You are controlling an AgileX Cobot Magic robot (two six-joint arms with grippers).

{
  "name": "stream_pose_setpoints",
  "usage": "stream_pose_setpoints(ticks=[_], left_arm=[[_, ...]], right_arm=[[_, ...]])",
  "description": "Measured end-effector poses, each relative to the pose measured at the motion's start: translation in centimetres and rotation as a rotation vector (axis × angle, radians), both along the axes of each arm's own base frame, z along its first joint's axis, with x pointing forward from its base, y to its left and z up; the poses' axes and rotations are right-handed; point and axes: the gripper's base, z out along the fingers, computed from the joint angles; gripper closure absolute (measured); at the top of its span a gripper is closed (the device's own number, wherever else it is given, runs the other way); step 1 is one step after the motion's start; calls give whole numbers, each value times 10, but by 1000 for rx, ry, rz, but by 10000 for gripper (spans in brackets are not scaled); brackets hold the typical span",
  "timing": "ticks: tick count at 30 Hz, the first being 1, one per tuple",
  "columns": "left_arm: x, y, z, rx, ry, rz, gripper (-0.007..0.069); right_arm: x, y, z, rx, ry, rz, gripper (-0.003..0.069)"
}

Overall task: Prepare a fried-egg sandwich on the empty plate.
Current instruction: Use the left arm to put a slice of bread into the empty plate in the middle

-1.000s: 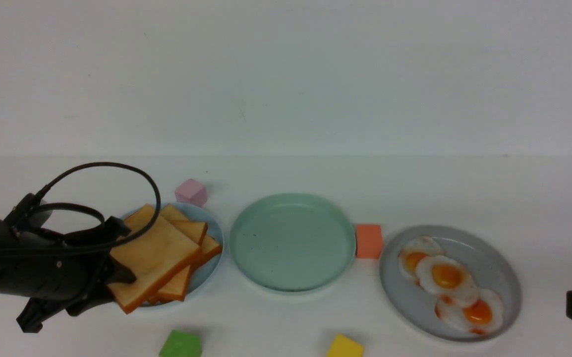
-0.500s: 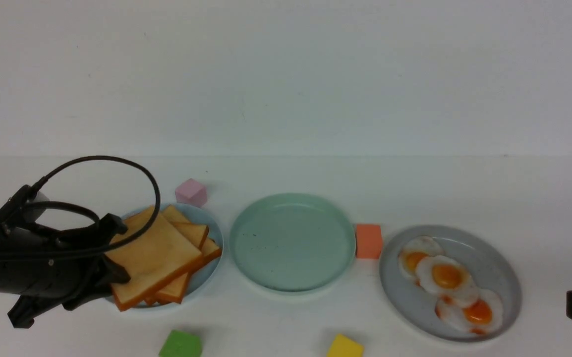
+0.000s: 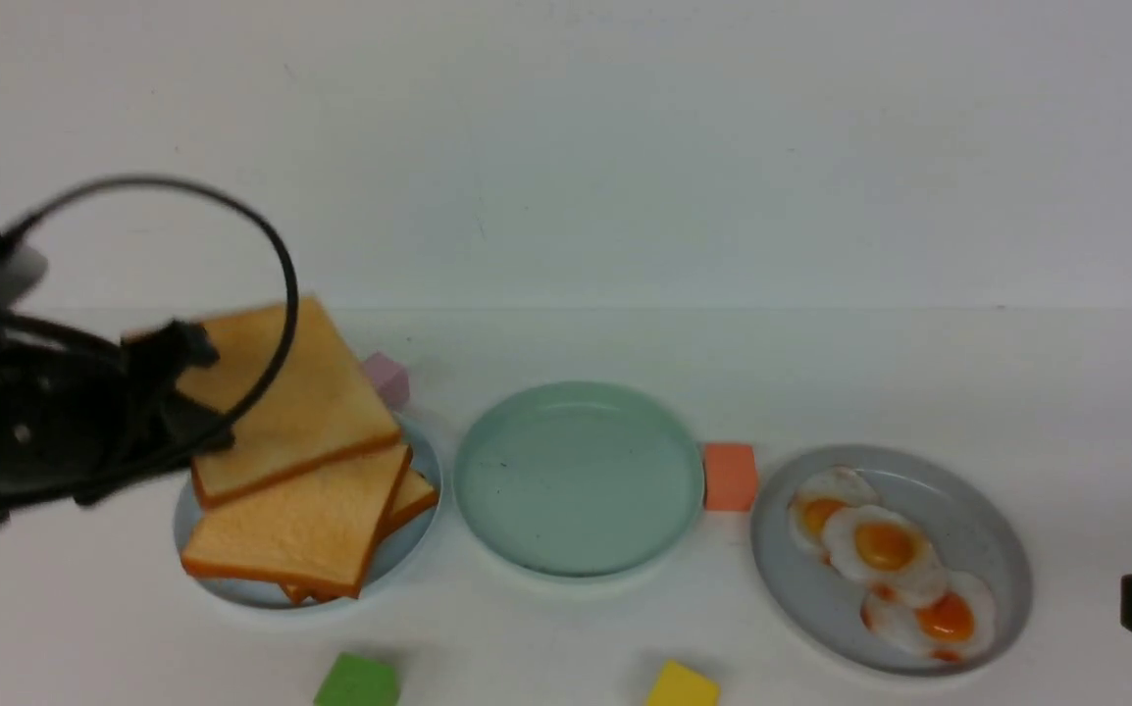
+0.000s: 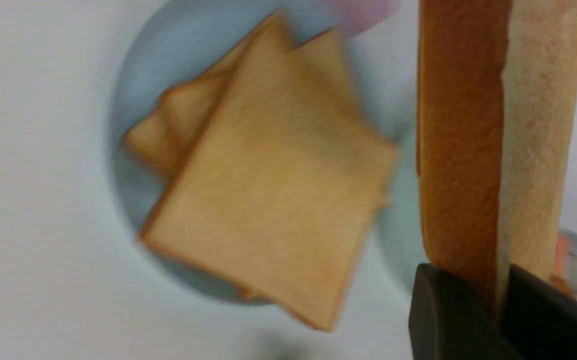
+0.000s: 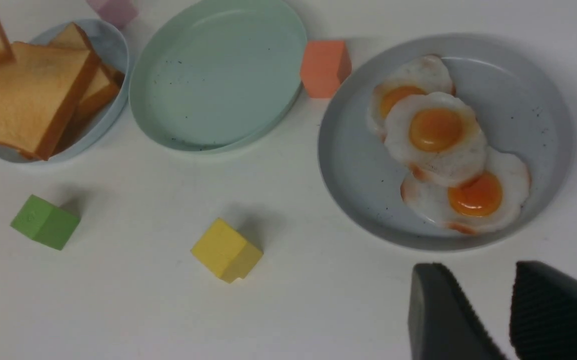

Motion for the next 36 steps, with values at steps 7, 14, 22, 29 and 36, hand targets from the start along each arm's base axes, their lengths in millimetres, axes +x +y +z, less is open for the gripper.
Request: stream_pose_setpoints(ticks=[7,14,22,29,36], left_arm=[[19,-20,20,-52,3,-286,516],[68,-80,-19,-85,58,-571,516],[128,-126,-72,-4,131,-682,516],[153,-130,-112,-4,197,-635,523],[154,-127,-116,9,237,-586,522]], right_arm=[[0,0,0,3,1,0,417],[0,2,0,30,8,1,417],[-1,3,1,50,14,1,417],[-1,3,1,49,16,2,417],[-1,3,0,46,21,3,417]])
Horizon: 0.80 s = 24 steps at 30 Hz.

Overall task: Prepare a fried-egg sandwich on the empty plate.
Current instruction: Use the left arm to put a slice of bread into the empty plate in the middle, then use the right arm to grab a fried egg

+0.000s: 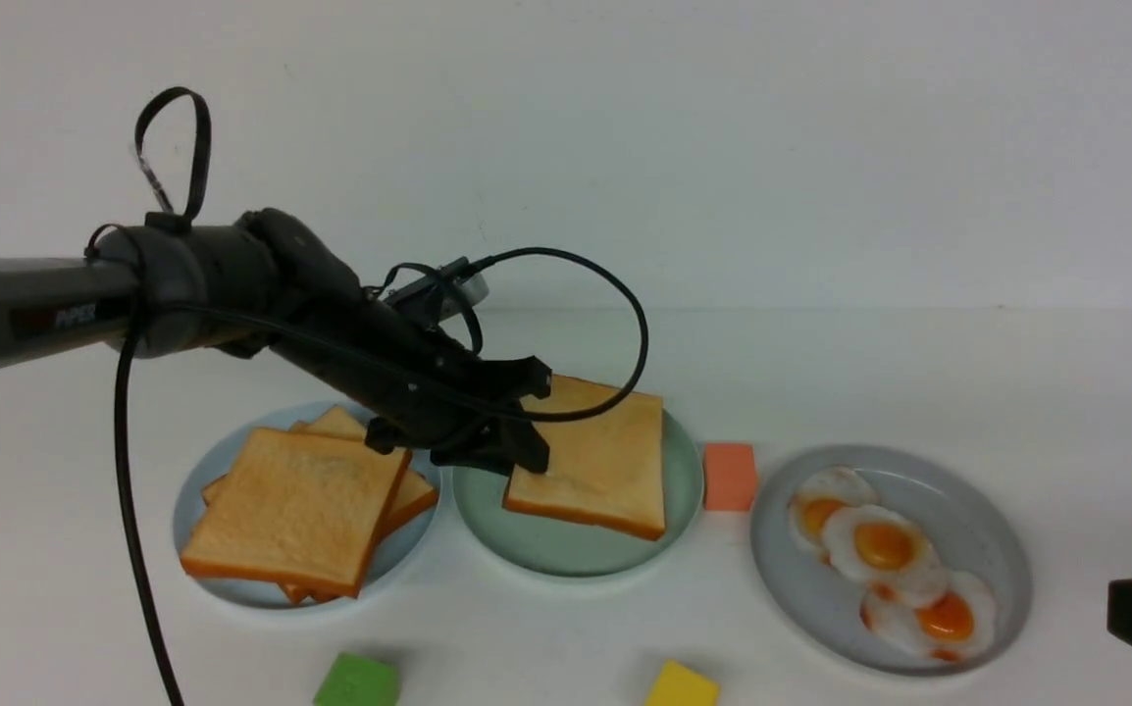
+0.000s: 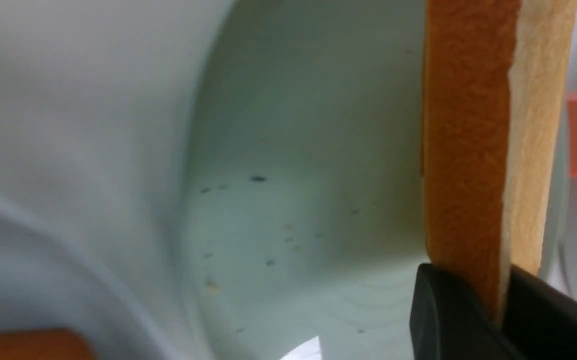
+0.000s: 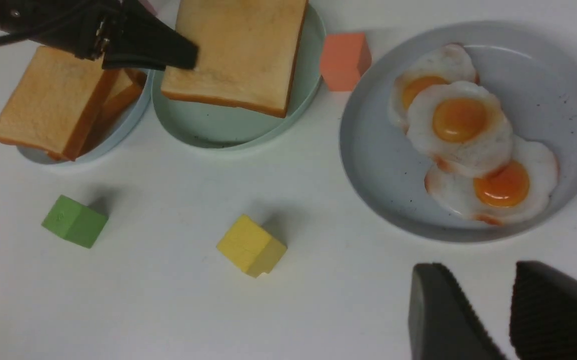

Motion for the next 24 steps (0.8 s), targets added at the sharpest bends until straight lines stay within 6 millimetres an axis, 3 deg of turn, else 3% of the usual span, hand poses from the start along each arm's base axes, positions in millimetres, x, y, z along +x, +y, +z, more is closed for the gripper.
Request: stream_pose_setpoints(ticks=[6,10,13,18,24], left_arm=[[0,5,-4,69,18,16,379],[-2,6,-4,75,35,3,200],[-5,7,3,88,28,-8,111],[-14,19,44,180,-33,42,23],[-39,39,99,316,-88,63,49]], right_arm=[[8,0,1,-85,93,21,407],[33,7,11,-112,191,17,368],[52,13,11,-104,248,13,331],[84,25,1,-108,369,34,263],[124,20,-7,-163,446,10,240]])
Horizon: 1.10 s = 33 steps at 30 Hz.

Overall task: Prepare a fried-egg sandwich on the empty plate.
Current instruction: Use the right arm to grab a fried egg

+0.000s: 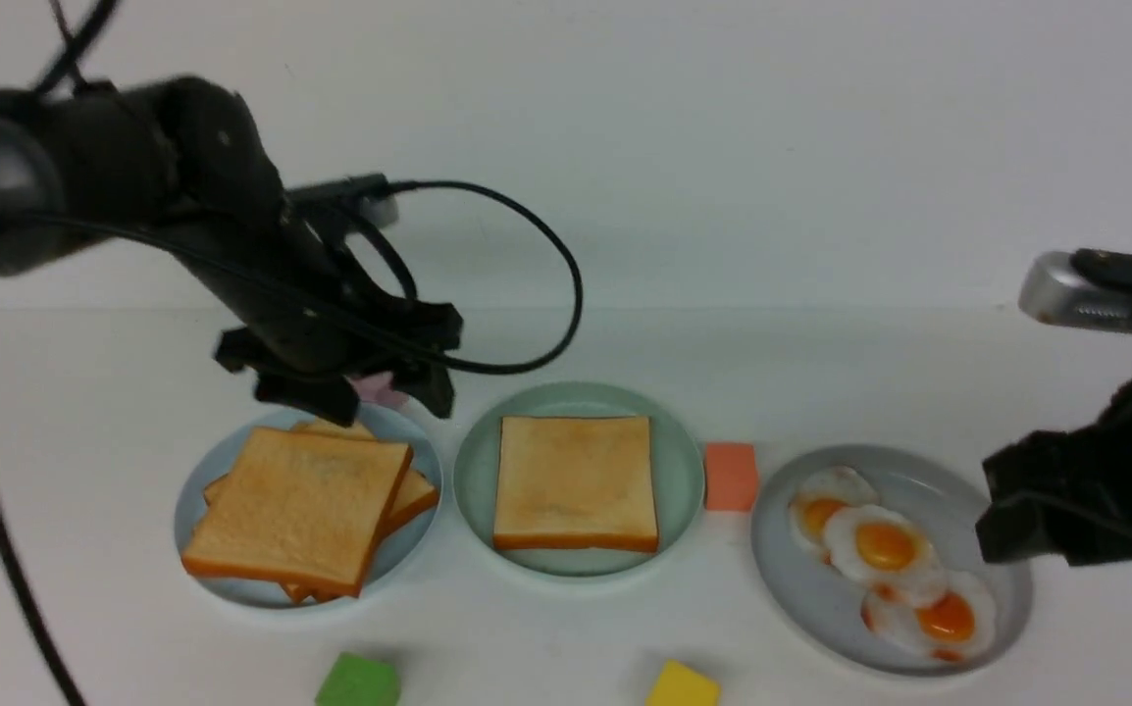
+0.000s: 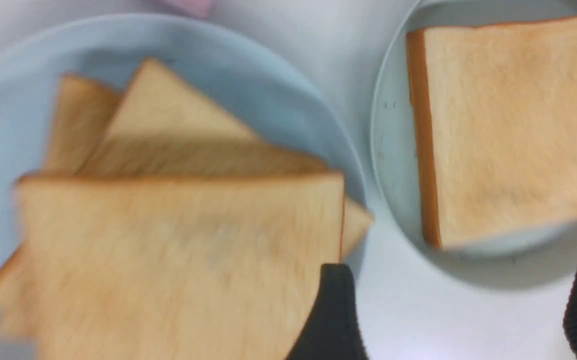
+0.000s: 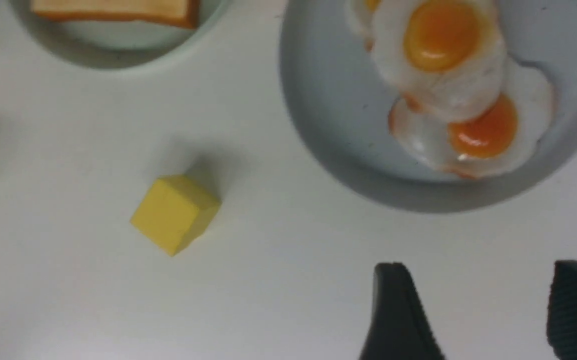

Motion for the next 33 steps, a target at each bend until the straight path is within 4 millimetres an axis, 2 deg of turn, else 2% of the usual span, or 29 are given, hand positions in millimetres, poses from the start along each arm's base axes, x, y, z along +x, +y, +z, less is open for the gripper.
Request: stream_pose_setpoints(ticks=[2,6,7,10,11,13,17,19,22,26,33], left_arm=[[-16,0,26,-1,-43,-24,85],[-47,-16,50,-7,-124,-135,153],[-53,-18,52,-5,-135,-157,168],[-90,-41,53,20,-188,-351,272],[-91,-42,52,22,-187,-362,272],[-111,-57,45,24,-217,-480,362],[-126,-75,33,-12,-242,-571,484],[-132,-83,28,-48,-266,-621,545],[-142,-95,25,-97,-311,-723,625],[-149,-106,30,-184,-366,-823,638],[-151,-110,34,-236,-386,-834,638]], right_arm=[[19,-4,-4,-2,12,0,239],[44,-9,-16,-1,26,86,238],[50,-12,-20,0,32,104,237],[74,-31,-35,81,79,94,238],[76,-32,-37,92,84,97,238],[90,-51,-47,138,75,90,238],[103,-66,-61,114,21,213,251],[107,-68,-69,92,-3,284,267],[112,-66,-81,121,20,284,284],[121,-66,-99,157,66,255,289],[138,-66,-119,192,98,256,289]])
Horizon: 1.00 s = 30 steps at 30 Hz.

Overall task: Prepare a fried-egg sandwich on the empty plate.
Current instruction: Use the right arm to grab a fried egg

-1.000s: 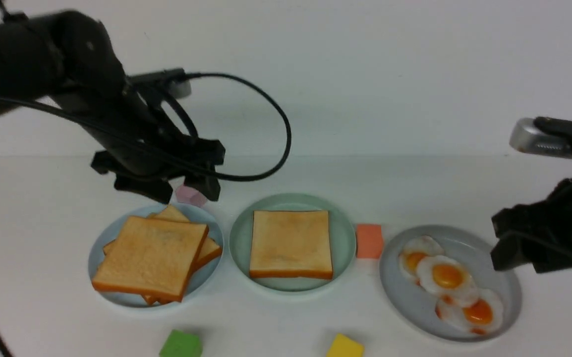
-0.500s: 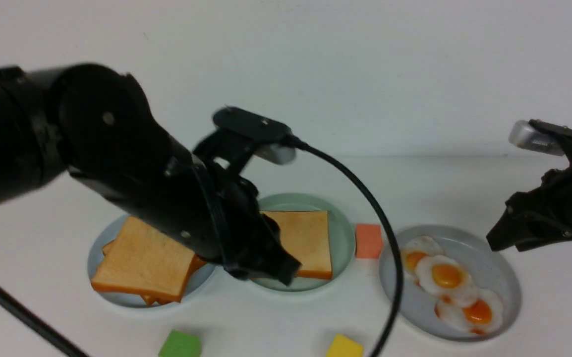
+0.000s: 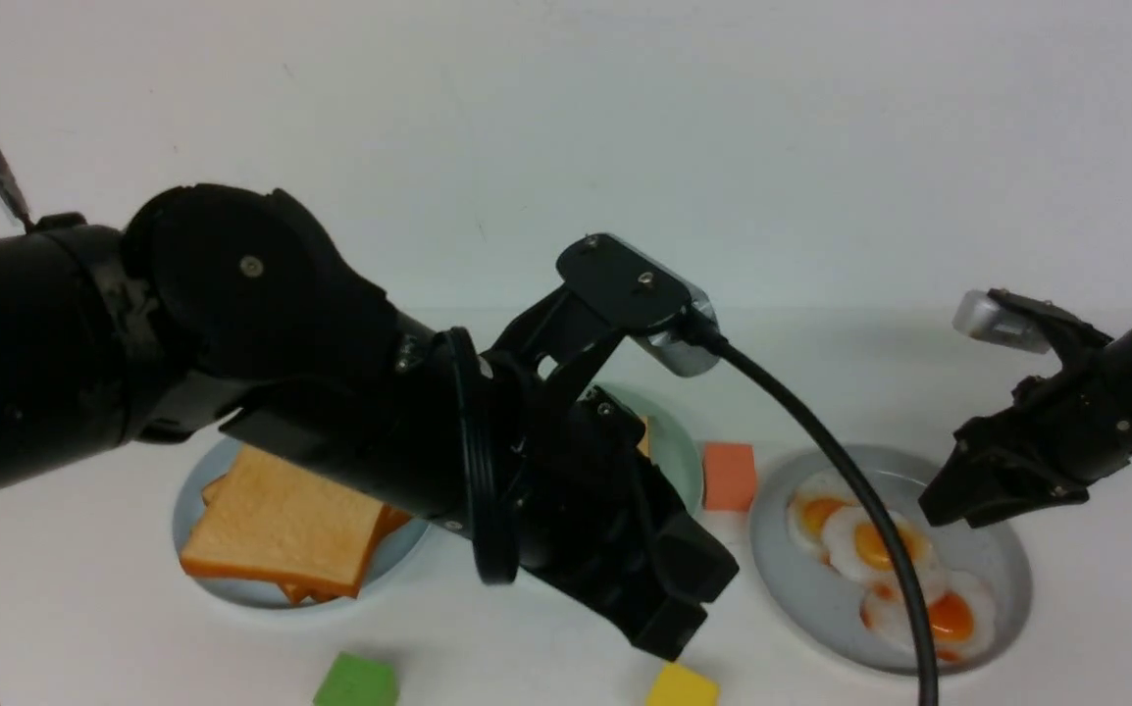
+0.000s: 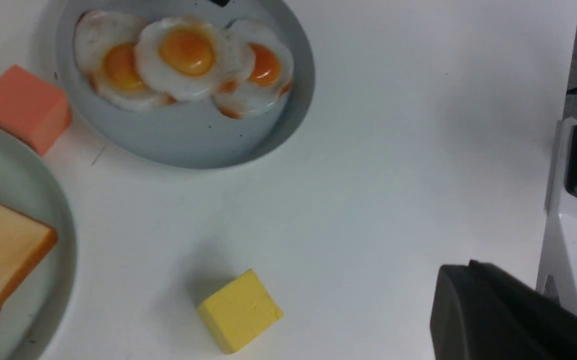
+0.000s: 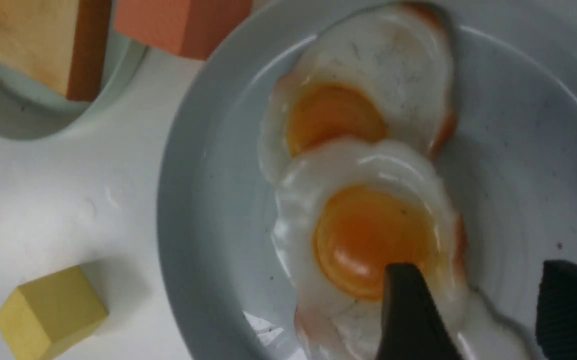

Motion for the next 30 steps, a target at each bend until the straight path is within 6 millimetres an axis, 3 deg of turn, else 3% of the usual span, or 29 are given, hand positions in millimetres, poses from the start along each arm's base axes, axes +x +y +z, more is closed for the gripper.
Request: stream_pose_setpoints(ticks=[12,16,22,30], left_arm=[[0,0,0,-4,10,8,638],[0,0,0,-4,11,8,638],[0,0,-1,0,13,10,638],[0,0,-1,0,13,10,638]], right_arm=[[11,4,-32,74,60,18,296],[12,5,-35,91,74,18,371],[11,5,-38,92,86,24,624],[11,5,-38,92,88,29,636]])
